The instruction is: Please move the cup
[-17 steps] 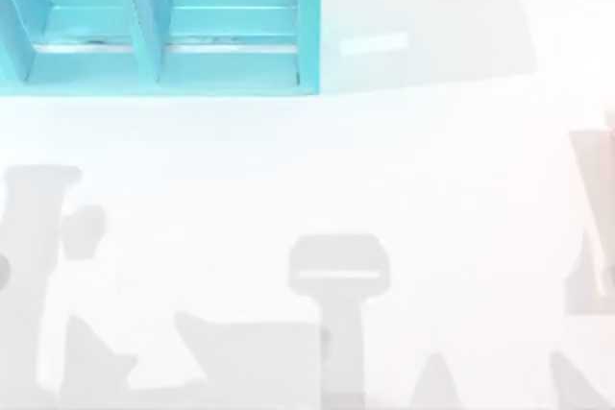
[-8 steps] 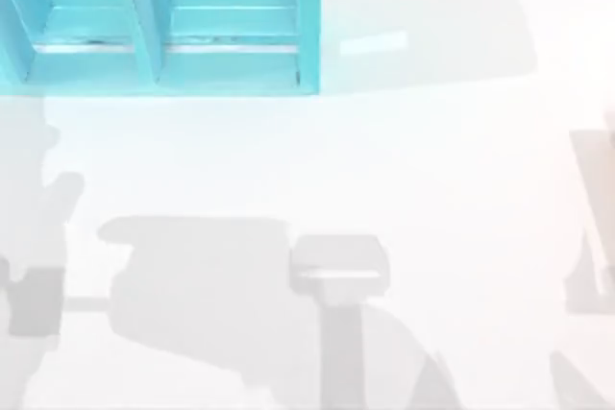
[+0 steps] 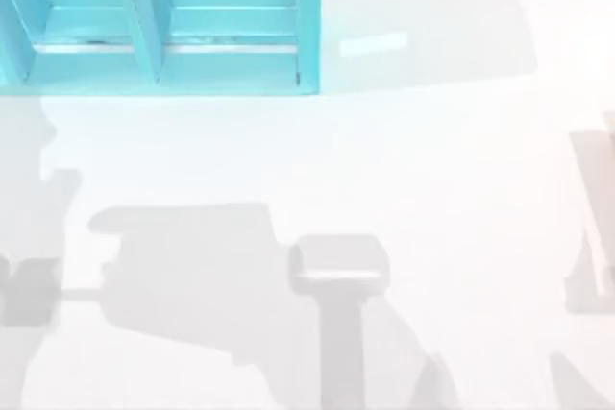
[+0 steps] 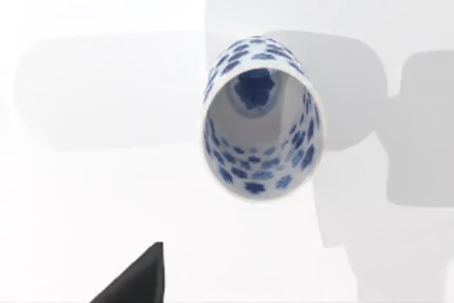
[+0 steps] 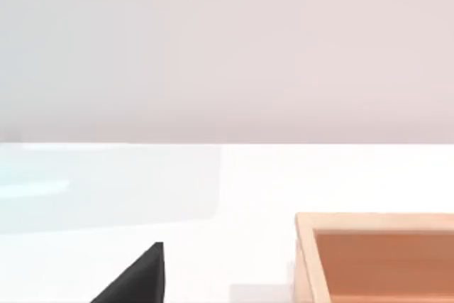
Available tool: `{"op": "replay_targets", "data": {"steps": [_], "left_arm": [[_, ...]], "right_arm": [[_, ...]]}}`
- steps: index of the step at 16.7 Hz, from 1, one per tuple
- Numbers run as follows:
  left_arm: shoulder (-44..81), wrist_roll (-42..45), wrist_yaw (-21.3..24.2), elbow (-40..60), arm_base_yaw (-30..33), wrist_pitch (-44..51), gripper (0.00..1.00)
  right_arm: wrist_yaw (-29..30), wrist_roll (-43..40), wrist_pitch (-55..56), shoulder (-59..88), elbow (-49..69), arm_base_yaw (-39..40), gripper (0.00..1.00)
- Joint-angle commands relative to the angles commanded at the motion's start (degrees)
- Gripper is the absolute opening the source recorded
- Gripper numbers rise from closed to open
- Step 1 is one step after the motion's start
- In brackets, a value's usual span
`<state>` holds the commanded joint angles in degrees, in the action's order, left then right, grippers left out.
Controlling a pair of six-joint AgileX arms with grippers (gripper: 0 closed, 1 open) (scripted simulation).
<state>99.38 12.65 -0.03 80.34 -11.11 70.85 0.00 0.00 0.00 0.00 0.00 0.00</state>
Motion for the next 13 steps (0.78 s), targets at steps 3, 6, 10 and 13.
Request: {"op": "replay_targets", "data": {"steps": [3,6,10,13], "left_arm": [[0.6,-0.1,0.0,-1.9,-0.1,-2.2,1.00],[2.6,0.1,0.0,-7.0,-0.3,-9.7,1.00],[5.6,0.3,0.1,-14.2,-0.4,-20.1,1.00],[6.3,0.4,0.1,-15.9,-0.5,-22.1,1.00]], "right_arm": [[0.0,0.0,0.0,0.0,0.0,0.0,1.00],[0.0,0.0,0.0,0.0,0.0,0.0,1.00],[0.0,0.0,0.0,0.0,0.0,0.0,1.00],[0.0,0.0,0.0,0.0,0.0,0.0,1.00]]}}
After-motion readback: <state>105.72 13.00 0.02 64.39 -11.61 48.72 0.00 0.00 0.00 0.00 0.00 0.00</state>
